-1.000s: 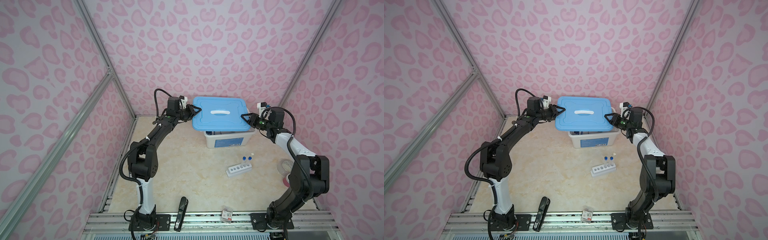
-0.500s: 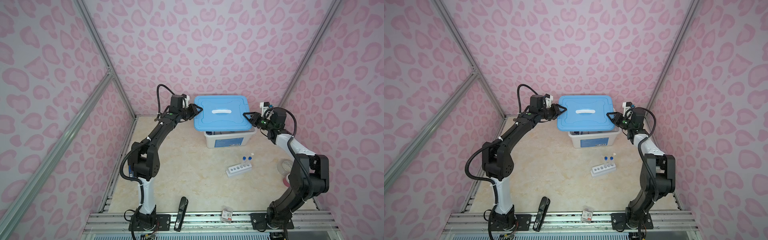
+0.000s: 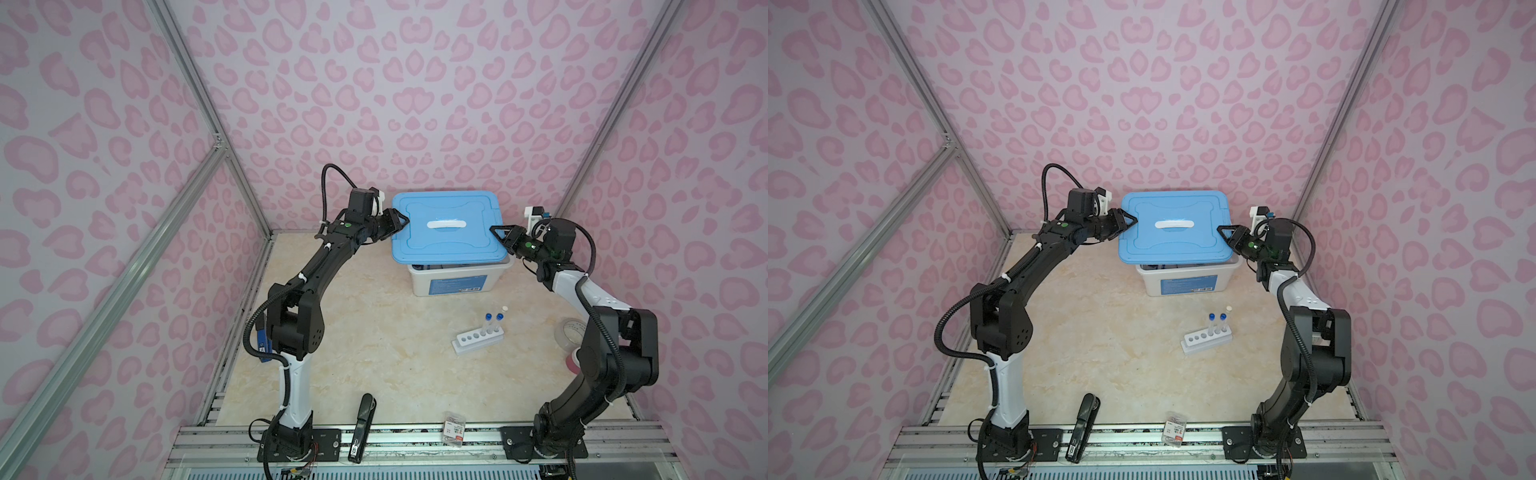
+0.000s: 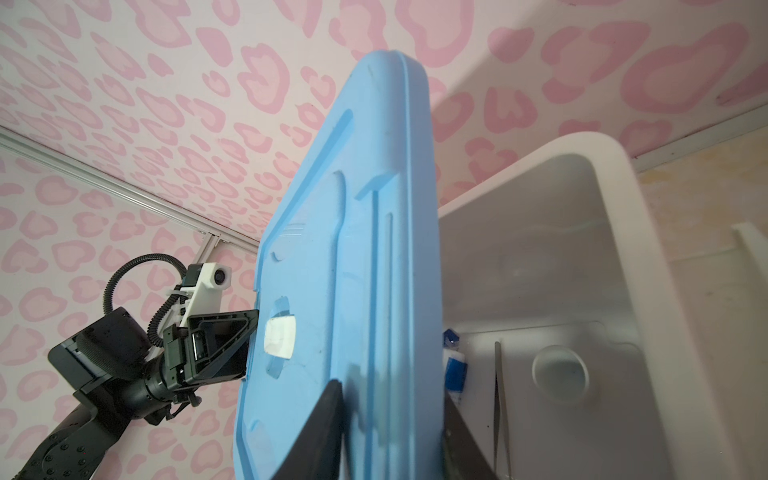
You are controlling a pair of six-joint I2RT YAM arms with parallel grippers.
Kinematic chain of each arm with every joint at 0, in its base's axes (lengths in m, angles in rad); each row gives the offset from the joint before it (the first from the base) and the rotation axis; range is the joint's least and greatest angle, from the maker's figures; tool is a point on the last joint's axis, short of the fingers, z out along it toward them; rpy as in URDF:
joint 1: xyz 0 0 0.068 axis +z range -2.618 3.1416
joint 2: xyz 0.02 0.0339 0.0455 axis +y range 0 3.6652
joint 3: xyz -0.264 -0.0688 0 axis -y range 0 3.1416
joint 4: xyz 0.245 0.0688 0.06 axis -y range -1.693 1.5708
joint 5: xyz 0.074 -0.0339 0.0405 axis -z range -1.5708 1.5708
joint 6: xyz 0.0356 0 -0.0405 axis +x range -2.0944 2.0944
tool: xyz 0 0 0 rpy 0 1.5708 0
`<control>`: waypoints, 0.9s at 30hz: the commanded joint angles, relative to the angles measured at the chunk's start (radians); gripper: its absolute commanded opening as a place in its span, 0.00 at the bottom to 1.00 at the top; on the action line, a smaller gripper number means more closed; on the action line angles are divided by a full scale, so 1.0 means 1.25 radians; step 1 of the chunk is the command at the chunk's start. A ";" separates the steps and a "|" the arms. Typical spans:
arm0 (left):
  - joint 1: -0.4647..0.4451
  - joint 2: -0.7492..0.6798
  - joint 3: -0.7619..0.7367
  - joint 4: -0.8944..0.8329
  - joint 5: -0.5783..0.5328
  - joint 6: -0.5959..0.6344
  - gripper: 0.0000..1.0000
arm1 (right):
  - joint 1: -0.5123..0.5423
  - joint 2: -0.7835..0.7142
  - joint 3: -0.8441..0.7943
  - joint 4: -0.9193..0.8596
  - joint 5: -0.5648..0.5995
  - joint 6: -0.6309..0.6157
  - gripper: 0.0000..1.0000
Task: Organize the chemistry lab equipment
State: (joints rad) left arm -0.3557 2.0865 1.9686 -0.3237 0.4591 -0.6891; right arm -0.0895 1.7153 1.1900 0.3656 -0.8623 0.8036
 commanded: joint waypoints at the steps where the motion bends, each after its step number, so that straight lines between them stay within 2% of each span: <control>1: -0.011 0.012 0.018 -0.010 0.022 0.035 0.52 | 0.004 -0.004 -0.009 0.070 -0.047 0.004 0.31; 11: -0.025 0.015 0.020 -0.031 -0.006 0.054 0.57 | -0.003 -0.004 -0.048 0.129 -0.047 0.045 0.30; 13: -0.028 0.015 0.022 -0.033 -0.010 0.059 0.68 | -0.006 -0.004 -0.052 0.140 -0.048 0.052 0.30; 14: -0.030 0.016 0.024 -0.033 -0.013 0.059 0.70 | -0.006 -0.004 -0.054 0.144 -0.047 0.055 0.29; 27: -0.042 0.040 0.059 -0.062 -0.043 0.072 0.71 | -0.021 0.013 -0.074 0.184 -0.049 0.090 0.28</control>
State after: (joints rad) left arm -0.4004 2.1227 2.0232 -0.4168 0.3782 -0.6174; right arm -0.1154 1.7229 1.1027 0.5411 -0.8803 0.9085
